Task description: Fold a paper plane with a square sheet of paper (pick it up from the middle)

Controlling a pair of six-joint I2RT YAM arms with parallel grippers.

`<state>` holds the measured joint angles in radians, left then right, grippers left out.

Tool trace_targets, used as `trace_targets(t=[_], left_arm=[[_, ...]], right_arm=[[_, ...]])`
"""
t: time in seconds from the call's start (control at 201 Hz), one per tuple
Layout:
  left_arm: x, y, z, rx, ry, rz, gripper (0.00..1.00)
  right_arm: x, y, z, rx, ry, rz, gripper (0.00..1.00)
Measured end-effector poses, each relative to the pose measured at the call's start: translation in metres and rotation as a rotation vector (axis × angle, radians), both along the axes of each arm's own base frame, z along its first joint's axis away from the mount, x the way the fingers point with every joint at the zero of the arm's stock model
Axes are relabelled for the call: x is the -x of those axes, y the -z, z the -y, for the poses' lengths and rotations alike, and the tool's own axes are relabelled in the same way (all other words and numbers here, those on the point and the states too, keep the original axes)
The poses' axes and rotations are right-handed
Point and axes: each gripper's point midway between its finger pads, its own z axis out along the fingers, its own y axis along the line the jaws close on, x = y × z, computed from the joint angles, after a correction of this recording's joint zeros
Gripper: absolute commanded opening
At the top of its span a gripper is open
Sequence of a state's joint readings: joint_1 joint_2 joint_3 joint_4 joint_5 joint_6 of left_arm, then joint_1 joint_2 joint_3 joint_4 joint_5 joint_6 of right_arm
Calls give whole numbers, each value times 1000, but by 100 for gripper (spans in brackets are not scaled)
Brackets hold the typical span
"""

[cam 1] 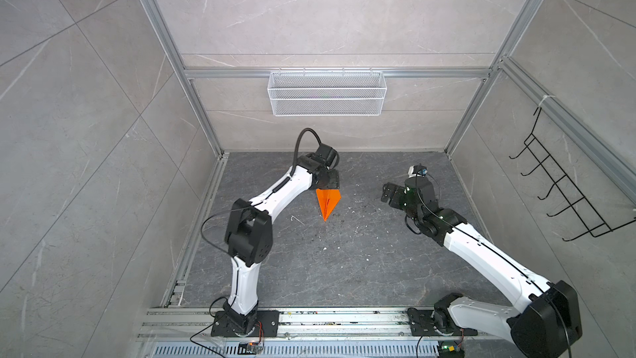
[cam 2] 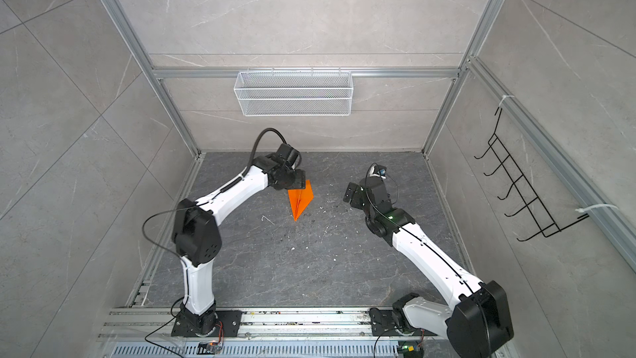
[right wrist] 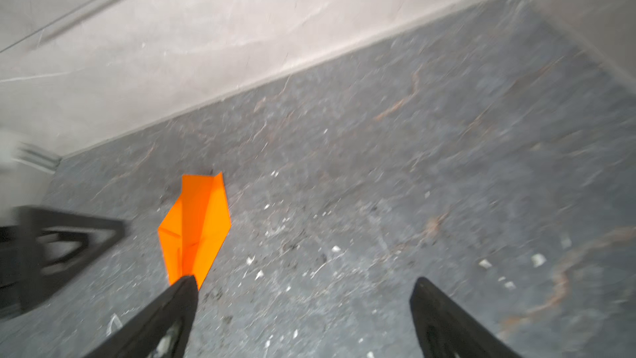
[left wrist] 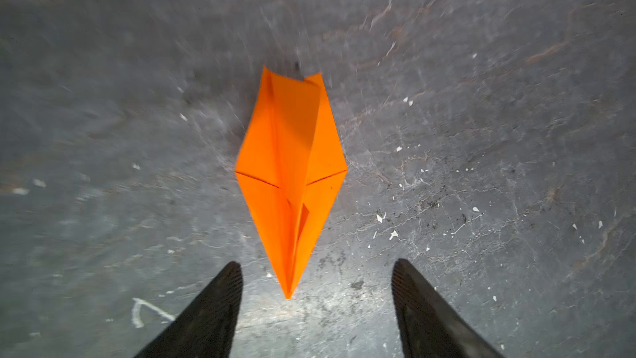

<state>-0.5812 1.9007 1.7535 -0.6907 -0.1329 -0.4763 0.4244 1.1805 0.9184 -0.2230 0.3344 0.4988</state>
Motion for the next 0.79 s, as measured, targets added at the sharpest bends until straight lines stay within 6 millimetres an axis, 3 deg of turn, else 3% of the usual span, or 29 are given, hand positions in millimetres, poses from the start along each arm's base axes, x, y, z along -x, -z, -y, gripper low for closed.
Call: trace_targets(t=[0.119, 0.249, 0.323, 0.408, 0.473, 0.547, 0.657, 0.791], left_arm=[[9, -45, -51, -9, -84, 165, 98], [25, -49, -131, -49, -250, 280, 100], [37, -30, -175, -85, -344, 312, 100], [58, 7, -229, -152, -458, 310, 100], [74, 34, -261, -199, -525, 297, 100], [94, 65, -293, -261, -591, 271, 99], [109, 95, -317, -321, -606, 256, 99], [99, 110, -320, -301, -535, 303, 99]], right_arm=[[-4, -16, 27, 90, 43, 86, 99], [1, -4, 61, 195, 102, 152, 99], [6, 17, 76, 252, 131, 160, 99], [15, 55, 90, 322, 151, 130, 99], [21, 80, 98, 370, 158, 86, 99], [20, 95, 103, 402, 164, 70, 99], [12, 104, 105, 421, 170, 80, 99], [0, 113, 108, 423, 161, 92, 99]])
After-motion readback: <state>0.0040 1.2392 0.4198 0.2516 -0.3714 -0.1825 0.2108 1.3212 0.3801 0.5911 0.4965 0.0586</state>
